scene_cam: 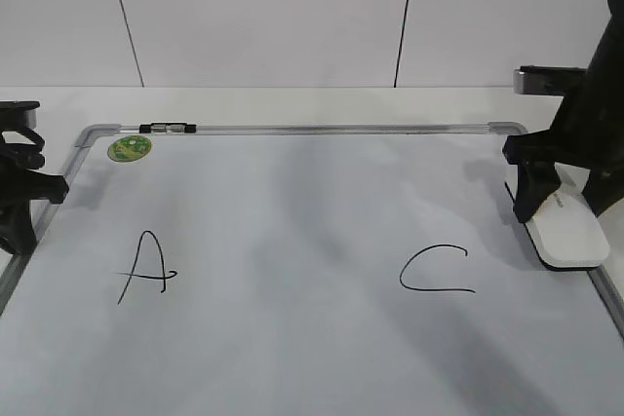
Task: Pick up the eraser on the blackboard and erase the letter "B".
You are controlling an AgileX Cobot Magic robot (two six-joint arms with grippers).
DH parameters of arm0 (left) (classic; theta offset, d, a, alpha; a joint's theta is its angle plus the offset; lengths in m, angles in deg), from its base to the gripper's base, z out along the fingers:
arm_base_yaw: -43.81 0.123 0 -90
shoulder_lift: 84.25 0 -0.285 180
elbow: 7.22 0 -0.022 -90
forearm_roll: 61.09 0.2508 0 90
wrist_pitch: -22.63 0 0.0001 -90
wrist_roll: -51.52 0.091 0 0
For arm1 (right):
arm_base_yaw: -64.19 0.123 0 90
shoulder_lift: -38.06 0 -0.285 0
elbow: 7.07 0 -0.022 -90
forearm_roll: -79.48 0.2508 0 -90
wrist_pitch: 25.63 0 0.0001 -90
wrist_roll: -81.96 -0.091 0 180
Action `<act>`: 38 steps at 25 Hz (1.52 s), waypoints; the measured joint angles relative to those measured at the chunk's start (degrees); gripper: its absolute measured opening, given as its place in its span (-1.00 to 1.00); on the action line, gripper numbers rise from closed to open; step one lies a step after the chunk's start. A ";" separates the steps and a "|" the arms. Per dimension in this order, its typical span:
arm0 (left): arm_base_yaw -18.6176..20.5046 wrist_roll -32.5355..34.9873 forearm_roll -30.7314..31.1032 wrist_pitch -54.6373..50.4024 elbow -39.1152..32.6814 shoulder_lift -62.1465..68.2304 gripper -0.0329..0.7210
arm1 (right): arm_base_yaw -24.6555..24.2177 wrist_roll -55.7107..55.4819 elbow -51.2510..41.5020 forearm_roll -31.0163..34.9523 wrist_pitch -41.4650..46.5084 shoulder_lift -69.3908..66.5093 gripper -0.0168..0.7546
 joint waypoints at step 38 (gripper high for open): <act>0.00 0.00 -0.39 0.00 0.00 0.00 -0.88 | 0.00 0.00 -0.04 -1.83 -1.32 -3.51 0.61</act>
